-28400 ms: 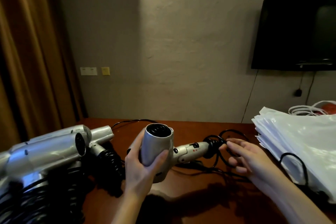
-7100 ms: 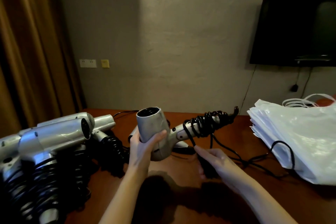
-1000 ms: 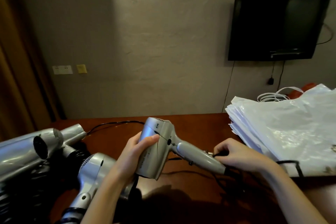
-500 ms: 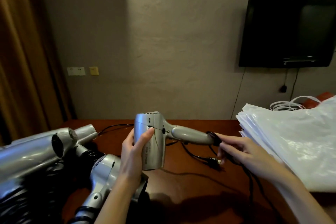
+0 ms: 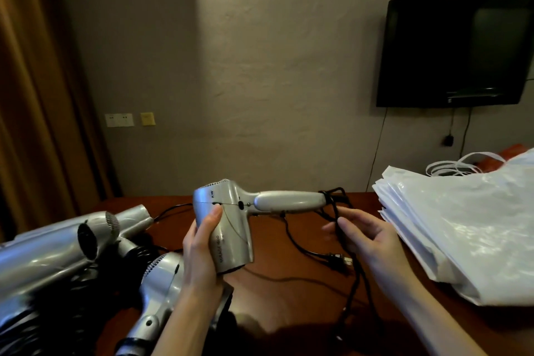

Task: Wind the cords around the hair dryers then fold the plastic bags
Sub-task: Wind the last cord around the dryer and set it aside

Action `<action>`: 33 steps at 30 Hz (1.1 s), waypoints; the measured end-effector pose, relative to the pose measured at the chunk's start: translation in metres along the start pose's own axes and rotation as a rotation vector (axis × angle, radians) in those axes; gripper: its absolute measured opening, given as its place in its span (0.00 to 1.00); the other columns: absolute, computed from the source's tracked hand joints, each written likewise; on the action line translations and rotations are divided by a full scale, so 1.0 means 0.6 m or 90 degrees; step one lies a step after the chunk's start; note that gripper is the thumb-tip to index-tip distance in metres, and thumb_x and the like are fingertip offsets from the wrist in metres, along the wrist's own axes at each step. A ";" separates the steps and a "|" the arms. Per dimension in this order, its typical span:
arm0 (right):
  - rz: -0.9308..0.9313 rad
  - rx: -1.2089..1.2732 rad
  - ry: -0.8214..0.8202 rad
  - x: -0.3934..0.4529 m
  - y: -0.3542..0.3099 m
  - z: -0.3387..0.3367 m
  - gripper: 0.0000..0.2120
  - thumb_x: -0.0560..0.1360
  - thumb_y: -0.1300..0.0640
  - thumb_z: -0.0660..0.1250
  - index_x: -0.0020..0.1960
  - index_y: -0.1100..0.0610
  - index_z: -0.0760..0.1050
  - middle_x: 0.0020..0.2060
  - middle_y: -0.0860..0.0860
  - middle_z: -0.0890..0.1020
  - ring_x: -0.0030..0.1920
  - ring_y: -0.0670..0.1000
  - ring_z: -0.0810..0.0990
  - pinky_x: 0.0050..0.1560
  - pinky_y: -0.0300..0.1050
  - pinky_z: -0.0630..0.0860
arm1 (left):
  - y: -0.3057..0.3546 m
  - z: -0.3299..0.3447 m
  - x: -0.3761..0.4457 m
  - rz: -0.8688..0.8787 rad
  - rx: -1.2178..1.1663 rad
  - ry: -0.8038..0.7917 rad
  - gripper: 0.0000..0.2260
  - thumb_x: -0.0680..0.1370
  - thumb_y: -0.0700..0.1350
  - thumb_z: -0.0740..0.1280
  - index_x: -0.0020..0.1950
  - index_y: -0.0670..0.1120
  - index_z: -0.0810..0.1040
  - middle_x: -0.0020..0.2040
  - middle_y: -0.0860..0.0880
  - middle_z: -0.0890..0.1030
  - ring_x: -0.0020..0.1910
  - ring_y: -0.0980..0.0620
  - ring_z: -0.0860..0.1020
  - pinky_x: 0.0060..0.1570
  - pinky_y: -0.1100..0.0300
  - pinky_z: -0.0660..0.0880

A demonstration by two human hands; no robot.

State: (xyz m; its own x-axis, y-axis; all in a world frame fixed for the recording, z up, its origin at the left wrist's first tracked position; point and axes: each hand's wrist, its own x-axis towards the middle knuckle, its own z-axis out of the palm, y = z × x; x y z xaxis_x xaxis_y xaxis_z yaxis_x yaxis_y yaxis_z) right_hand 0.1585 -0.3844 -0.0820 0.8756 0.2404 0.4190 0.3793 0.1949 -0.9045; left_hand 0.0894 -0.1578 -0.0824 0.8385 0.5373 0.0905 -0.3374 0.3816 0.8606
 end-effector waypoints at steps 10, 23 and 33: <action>0.253 0.068 -0.172 0.000 0.030 -0.003 0.32 0.62 0.34 0.74 0.49 0.62 0.84 0.41 0.61 0.83 0.42 0.56 0.84 0.41 0.42 0.79 | 0.000 -0.002 0.001 -0.020 -0.024 -0.030 0.28 0.62 0.61 0.72 0.57 0.46 0.82 0.48 0.42 0.84 0.44 0.45 0.80 0.47 0.50 0.74; 0.320 -0.007 -0.229 -0.004 0.033 -0.023 0.12 0.74 0.56 0.67 0.48 0.66 0.80 0.44 0.60 0.84 0.45 0.53 0.84 0.40 0.40 0.79 | 0.002 -0.007 -0.004 -0.094 -0.023 -0.144 0.18 0.68 0.57 0.68 0.50 0.47 0.83 0.39 0.46 0.82 0.34 0.52 0.79 0.33 0.61 0.73; 0.220 -0.222 -0.176 0.015 0.019 -0.039 0.04 0.69 0.64 0.75 0.40 0.58 0.81 0.32 0.50 0.81 0.32 0.44 0.79 0.33 0.31 0.73 | 0.009 -0.004 -0.014 -0.188 0.103 -0.266 0.18 0.65 0.50 0.71 0.49 0.39 0.81 0.37 0.39 0.82 0.30 0.47 0.81 0.28 0.61 0.78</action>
State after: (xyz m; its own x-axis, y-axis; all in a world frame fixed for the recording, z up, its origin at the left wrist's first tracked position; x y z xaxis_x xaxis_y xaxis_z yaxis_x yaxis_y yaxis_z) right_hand 0.1773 -0.4022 -0.0904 0.8732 0.4840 0.0571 0.2022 -0.2531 -0.9461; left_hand 0.0792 -0.1584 -0.0796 0.9978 0.0662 -0.0034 -0.0188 0.3323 0.9430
